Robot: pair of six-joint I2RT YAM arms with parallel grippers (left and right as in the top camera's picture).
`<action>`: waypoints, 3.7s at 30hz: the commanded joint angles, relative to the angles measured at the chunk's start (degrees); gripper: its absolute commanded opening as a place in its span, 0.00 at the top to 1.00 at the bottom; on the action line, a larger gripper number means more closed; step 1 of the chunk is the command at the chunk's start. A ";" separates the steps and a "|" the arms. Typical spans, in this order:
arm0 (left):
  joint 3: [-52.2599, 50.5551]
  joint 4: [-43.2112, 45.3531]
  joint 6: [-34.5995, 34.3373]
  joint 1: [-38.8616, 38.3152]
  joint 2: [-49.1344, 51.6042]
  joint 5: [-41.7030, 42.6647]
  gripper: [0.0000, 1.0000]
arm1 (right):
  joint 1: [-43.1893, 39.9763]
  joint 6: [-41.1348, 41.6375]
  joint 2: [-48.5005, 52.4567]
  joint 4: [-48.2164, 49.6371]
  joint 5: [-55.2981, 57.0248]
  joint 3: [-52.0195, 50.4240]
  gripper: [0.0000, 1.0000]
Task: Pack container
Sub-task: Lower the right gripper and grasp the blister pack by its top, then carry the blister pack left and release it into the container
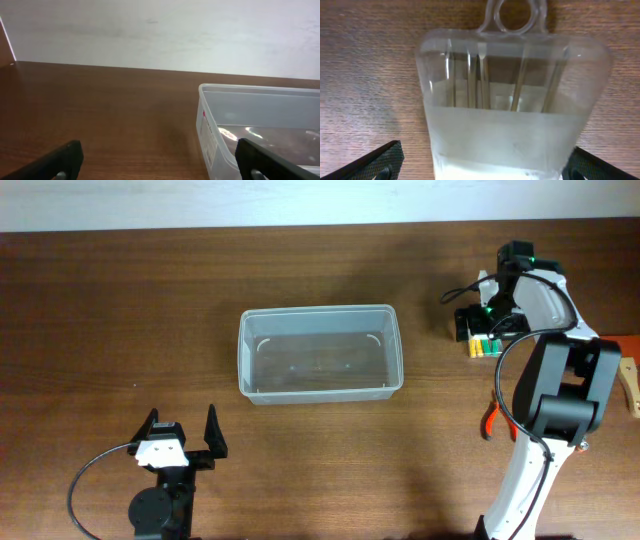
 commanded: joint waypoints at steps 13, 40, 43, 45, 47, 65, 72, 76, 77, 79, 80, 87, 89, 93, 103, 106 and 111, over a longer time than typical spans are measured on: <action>-0.17 -0.28 -0.13 -0.24 -0.33 0.04 0.01 | -0.26 -0.20 2.60 0.92 1.25 0.81 0.03; -0.17 -0.26 -0.13 -0.24 -0.33 0.04 0.01 | 0.26 -0.17 2.58 -5.68 1.18 12.96 0.49; -0.17 -0.26 -0.13 -0.24 -0.33 0.02 0.01 | 1.09 -0.17 2.58 -9.51 1.14 18.82 0.49; -0.17 -0.26 -0.13 -0.24 -0.33 0.04 0.01 | 1.86 -0.17 2.56 -12.26 0.83 23.10 0.49; -0.17 -0.26 -0.13 -0.24 -0.33 0.04 0.01 | 2.97 -0.17 2.47 -15.50 0.37 27.89 0.49; -0.17 -0.26 -0.13 -0.24 -0.33 0.04 0.01 | 25.18 -5.88 -0.85 -34.80 -3.17 47.89 0.48; -0.17 -0.28 -0.13 -0.24 -0.33 0.04 0.01 | 35.58 -11.37 -0.83 -36.94 -5.64 47.74 0.41; -0.17 -0.26 -0.13 -0.24 -0.33 0.02 0.01 | 40.65 -14.88 -0.83 -37.79 -5.68 46.49 0.41; -0.17 -0.26 -0.13 -0.24 -0.33 0.02 0.01 | 41.66 -15.98 -0.72 -37.79 -5.70 45.79 0.41; -0.17 -0.26 -0.13 -0.22 -0.33 0.02 0.01 | 43.32 -17.81 -0.52 -37.70 -5.70 43.80 0.42; -0.17 -0.28 -0.13 -0.24 -0.33 0.02 0.01 | 43.93 -18.05 -0.50 -37.24 -5.68 42.42 0.41; -0.17 -0.26 -0.13 -0.24 -0.33 0.02 0.01 | 45.27 -20.31 -0.50 -30.73 -5.66 29.16 0.42; -0.17 -0.26 -0.13 -0.24 -0.33 0.02 0.01 | 45.13 -21.49 -0.50 -29.00 -5.44 25.75 0.42; -0.17 -0.26 -0.13 -0.24 -0.33 0.02 0.01 | 44.50 -21.86 -0.50 -25.51 -5.46 21.27 0.42; -0.17 -0.26 -0.13 -0.24 -0.33 0.02 0.01 | 41.81 -21.84 -0.50 -21.90 -5.81 19.43 0.33; -0.17 -0.26 -0.13 -0.24 -0.33 0.02 0.01 | 41.07 -21.84 -0.31 -21.88 -6.14 19.43 0.33; -0.17 -0.26 -0.13 -0.24 -0.33 0.02 0.01 | 40.19 -21.84 -0.26 -21.86 -7.21 19.43 0.30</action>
